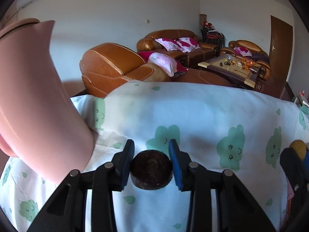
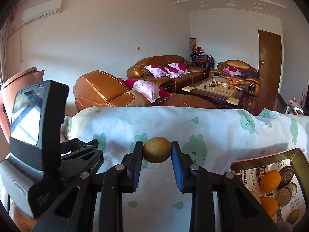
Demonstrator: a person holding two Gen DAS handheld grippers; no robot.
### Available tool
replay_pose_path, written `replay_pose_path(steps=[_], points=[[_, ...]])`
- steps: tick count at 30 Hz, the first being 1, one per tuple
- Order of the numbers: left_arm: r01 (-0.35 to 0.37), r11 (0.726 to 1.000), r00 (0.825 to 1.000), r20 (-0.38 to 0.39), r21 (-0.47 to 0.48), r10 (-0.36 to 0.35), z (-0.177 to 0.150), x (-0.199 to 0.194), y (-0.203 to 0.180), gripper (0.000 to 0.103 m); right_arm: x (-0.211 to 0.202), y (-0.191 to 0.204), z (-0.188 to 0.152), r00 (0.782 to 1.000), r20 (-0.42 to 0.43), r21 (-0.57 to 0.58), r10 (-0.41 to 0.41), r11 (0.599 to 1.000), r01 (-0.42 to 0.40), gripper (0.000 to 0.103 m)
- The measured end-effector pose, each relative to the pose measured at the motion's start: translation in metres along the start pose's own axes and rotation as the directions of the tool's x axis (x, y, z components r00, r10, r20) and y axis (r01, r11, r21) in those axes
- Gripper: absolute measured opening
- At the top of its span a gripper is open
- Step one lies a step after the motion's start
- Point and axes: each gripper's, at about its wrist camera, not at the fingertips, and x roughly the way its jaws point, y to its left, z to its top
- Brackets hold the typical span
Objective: Organize fruits
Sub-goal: 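Grasp the yellow-brown round fruit with the right tool while the left tool grasps the small brown fruit, then carry both fruits over the pink tin and open both tools to drop them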
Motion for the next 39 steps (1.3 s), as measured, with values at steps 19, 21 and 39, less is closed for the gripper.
replay_pose_path(steps=[19,21,39], points=[[-0.033,0.997,0.991,0.123,-0.075,0.042,-0.039,-0.064,0.005,0.039,-0.040,0.005,-0.014,0.997,0.068,-0.062,-0.035,0.997,0.039,0.032],[-0.035,0.996,0.990,0.131,-0.077,0.045,-0.042,-0.069,0.003,0.039,-0.045,0.004,-0.016,0.996,0.076,-0.065,-0.039,0.997,0.044,0.032],[0.084,0.996,0.982,0.168,-0.011,-0.081,-0.069,-0.126,-0.054,0.039,-0.112,-0.056,-0.031,0.988,0.135,-0.052,-0.078,0.995,0.085,0.031]])
